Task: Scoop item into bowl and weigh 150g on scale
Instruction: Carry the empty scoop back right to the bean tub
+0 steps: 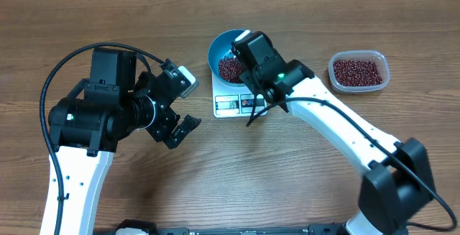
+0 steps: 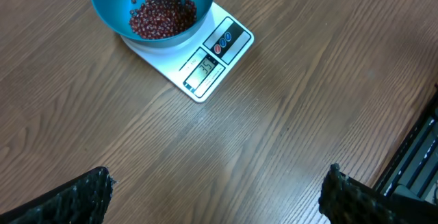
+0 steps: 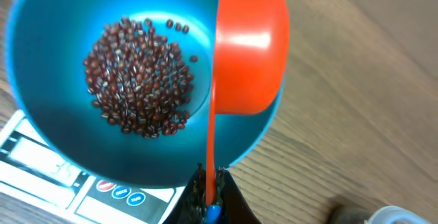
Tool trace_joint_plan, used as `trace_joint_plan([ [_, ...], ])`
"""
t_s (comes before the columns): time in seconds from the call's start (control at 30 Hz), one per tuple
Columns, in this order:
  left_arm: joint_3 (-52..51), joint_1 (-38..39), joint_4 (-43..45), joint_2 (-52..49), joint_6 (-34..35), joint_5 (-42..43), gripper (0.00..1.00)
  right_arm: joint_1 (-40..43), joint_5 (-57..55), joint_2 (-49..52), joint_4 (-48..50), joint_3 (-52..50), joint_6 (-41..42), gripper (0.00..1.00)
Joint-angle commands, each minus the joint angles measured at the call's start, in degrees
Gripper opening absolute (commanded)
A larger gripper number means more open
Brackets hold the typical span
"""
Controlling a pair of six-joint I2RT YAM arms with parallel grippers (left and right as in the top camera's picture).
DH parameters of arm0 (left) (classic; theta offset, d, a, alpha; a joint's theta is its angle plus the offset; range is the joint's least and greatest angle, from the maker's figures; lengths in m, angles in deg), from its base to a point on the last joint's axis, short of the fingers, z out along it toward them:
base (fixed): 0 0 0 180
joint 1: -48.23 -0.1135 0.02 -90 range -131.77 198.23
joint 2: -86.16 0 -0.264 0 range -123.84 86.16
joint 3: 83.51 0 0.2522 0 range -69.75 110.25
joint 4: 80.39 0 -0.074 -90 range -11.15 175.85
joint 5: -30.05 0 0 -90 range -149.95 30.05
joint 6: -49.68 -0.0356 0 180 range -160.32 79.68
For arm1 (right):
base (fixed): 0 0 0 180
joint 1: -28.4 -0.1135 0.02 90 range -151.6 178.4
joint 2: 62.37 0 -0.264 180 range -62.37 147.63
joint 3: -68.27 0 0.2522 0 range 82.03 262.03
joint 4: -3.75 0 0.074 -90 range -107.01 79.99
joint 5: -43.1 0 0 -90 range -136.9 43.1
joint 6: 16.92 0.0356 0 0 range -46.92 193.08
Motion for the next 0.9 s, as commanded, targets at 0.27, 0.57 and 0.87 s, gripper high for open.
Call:
trace_joint_plan([
  [0.27,0.8,-0.2,0.0,0.0,-1.2,0.9,1.0,4.8,9.0,-15.9,-6.7,2.4,12.9,0.04],
  [0.57,0.8,-0.2,0.0,0.0,-1.2,0.9,1.0,13.6,9.3,-21.7,-18.2,2.4,19.9,0.04],
  [0.87,0.8,-0.2,0.0,0.0,-1.2,0.9,1.0,19.1,8.9,-22.7,-25.2,2.4,20.0,0.04],
])
